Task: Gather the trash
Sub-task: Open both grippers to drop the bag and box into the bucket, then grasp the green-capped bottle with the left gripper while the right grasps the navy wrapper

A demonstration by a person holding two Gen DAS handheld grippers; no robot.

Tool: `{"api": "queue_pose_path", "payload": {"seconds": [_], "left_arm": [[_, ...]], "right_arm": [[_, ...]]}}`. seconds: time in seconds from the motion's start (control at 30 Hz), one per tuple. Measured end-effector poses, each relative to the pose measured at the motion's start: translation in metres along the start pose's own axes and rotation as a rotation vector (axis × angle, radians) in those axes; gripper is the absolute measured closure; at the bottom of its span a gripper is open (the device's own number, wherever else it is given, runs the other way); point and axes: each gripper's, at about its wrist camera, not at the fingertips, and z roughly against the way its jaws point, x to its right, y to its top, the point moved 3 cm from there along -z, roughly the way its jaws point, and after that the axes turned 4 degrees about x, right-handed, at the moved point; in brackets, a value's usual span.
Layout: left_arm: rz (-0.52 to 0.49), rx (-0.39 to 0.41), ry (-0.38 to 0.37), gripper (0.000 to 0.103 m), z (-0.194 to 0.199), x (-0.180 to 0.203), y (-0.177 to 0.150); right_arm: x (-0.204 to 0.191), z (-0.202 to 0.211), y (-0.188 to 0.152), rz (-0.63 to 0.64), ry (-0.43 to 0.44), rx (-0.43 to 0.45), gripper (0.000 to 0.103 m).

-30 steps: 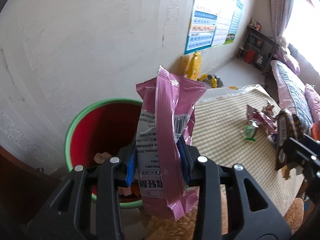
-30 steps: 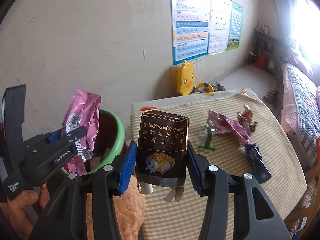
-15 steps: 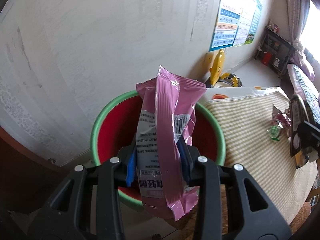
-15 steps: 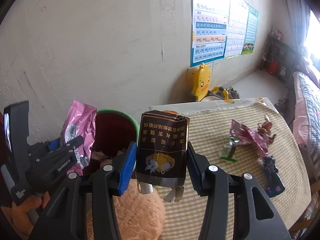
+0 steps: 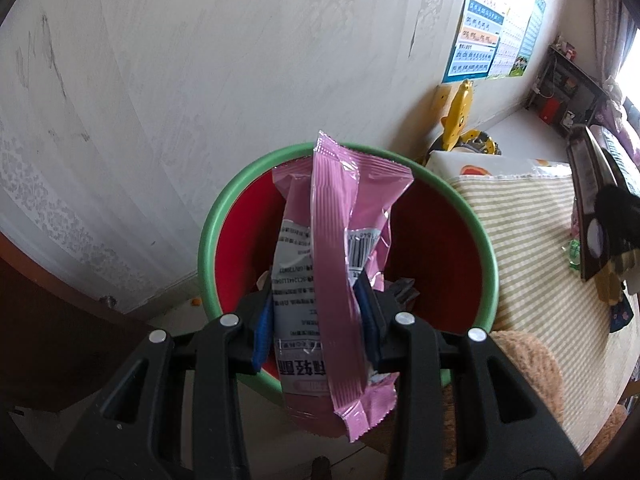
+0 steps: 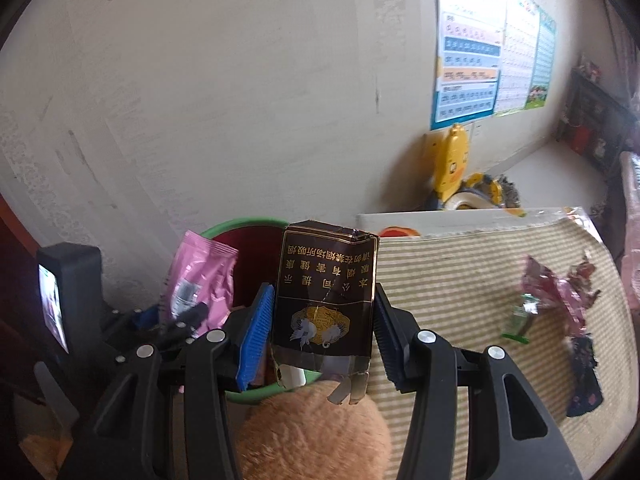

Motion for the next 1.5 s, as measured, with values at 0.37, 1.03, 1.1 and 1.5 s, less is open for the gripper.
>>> {"api": "queue_pose_path", "payload": {"seconds": [0.37,1.03,1.1,1.5], "left_arm": [[0.034,-0.017,0.022,0.041,-0.009,-0.010,-0.006],[-0.088,0.018,-0.041,0.040,0.011,0.057,0.001],[-0.115,0.022,-0.062,0.040,0.016,0.073,0.001],[-0.310,0.002,-0.244,0.040,0.021,0.207,-0.007]], "right_arm": [[-0.011,-0.017,0.006,-0.020,0.084,0.000,0.039],[0.317,0.029,-0.118,-0.363,-0.613,-0.184,0.040],[0.329,0.026,-0.125,-0.386,-0.587,-0.196,0.049],[0.298,0.067,-0.151,-0.501,-0.377,-0.090,0.092]]}}
